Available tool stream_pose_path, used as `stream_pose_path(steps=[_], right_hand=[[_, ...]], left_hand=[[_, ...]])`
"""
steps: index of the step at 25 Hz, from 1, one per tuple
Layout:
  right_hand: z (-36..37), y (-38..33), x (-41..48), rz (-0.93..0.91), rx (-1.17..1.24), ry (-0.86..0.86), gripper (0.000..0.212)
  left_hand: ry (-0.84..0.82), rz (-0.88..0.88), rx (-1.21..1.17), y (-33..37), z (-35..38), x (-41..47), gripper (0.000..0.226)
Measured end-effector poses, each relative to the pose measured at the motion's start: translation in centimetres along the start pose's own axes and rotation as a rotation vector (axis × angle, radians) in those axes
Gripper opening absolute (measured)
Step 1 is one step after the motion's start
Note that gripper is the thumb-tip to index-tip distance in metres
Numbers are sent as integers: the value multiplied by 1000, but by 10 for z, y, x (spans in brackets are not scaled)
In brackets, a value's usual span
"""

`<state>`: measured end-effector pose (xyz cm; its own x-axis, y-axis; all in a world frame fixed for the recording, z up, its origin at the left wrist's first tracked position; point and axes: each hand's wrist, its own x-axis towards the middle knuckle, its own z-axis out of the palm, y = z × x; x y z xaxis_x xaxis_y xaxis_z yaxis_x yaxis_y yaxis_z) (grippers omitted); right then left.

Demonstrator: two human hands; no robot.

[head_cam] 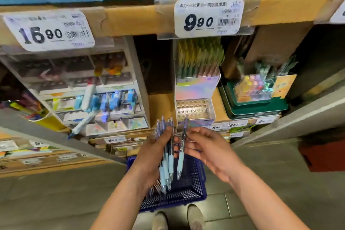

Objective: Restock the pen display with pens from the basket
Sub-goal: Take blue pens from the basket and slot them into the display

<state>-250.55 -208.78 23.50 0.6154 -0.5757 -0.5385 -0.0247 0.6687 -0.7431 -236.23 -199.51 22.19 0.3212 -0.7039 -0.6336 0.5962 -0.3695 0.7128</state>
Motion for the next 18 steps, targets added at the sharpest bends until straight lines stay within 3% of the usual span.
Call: stream_pose_path(steps=[2, 7, 12, 18], right_hand=[[-15, 3, 27, -74, -6, 13, 15], [-34, -25, 94, -389, -198, 259, 11], [-31, -32, 135, -762, -599, 511, 8], [-30, -16, 146, -960, -961, 504, 4]], left_hand=[[4, -10, -12, -6, -7, 27, 38], [-17, 49, -106, -15, -16, 80, 23], [-43, 77, -133, -21, -15, 108, 19], [-44, 51, -138, -29, -20, 118, 24]])
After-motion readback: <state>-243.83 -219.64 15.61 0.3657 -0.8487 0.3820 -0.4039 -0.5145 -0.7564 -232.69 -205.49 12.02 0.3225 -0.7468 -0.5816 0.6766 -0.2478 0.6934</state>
